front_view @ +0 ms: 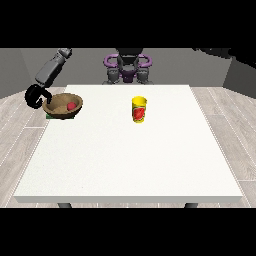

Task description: Pick the cup and pour the ball into the bowl, then pick the bowl and place it on the pad

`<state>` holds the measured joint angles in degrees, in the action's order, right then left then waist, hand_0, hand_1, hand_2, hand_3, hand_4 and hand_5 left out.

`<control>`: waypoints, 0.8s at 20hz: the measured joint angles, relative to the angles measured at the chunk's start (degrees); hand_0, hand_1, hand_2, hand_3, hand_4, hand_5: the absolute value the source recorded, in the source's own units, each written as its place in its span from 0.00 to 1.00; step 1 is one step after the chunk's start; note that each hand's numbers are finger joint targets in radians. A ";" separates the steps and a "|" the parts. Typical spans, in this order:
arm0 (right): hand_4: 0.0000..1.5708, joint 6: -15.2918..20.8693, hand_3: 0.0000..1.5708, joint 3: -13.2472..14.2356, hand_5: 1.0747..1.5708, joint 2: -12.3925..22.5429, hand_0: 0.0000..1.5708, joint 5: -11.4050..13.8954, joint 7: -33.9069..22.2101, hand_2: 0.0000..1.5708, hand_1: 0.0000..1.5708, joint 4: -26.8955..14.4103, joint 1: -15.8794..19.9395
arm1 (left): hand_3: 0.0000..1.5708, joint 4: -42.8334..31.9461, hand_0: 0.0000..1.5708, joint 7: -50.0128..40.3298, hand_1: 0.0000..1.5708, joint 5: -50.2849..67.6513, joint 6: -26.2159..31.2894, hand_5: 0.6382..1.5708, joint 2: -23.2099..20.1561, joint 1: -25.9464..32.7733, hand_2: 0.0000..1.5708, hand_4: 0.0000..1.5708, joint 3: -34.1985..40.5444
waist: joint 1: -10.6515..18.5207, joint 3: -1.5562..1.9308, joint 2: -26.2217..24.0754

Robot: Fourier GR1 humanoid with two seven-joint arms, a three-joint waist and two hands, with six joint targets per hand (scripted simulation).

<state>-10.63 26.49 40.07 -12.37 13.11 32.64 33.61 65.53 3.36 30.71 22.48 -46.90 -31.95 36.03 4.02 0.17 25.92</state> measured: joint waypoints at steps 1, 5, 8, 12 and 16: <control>0.62 -0.91 0.00 0.61 1.00 1.13 1.00 -0.17 0.85 1.00 1.00 -1.48 -0.06 | 0.00 1.15 0.00 -0.44 0.00 0.59 0.07 0.99 0.09 0.83 0.00 0.44 0.35 | 0.22 0.01 0.22; 0.62 -2.99 0.00 1.00 1.00 4.21 1.00 0.38 2.78 1.00 1.00 -4.86 1.14 | 0.00 3.51 0.00 -1.09 0.00 1.97 -0.37 0.99 0.22 2.23 0.00 0.44 1.26 | 0.08 -0.03 1.50; 0.62 -3.16 0.23 0.67 1.00 4.48 1.00 0.92 3.22 1.00 1.00 -6.59 1.90 | 0.00 4.48 0.00 -1.83 0.00 2.79 -0.20 0.98 0.49 3.34 0.00 0.44 1.26 | 0.27 -0.06 0.66; 0.64 -2.80 0.59 -0.62 0.98 3.32 1.00 2.54 5.44 1.00 1.00 -8.57 1.51 | 0.00 6.17 0.00 -4.48 0.00 4.65 -0.41 0.99 -0.16 4.12 0.00 0.43 1.55 | 0.28 -0.08 -0.36; 0.62 -1.72 0.69 -2.17 0.99 0.82 1.00 3.75 4.95 1.00 1.00 -9.71 1.63 | 0.00 5.52 0.00 -6.24 0.00 5.84 -0.09 0.98 -1.04 3.96 0.00 0.43 1.28 | 0.37 -0.14 -2.26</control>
<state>-12.34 24.32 40.89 -8.62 18.06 22.92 35.24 71.05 -2.88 36.55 22.39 -47.94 -27.99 37.31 4.38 0.03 23.66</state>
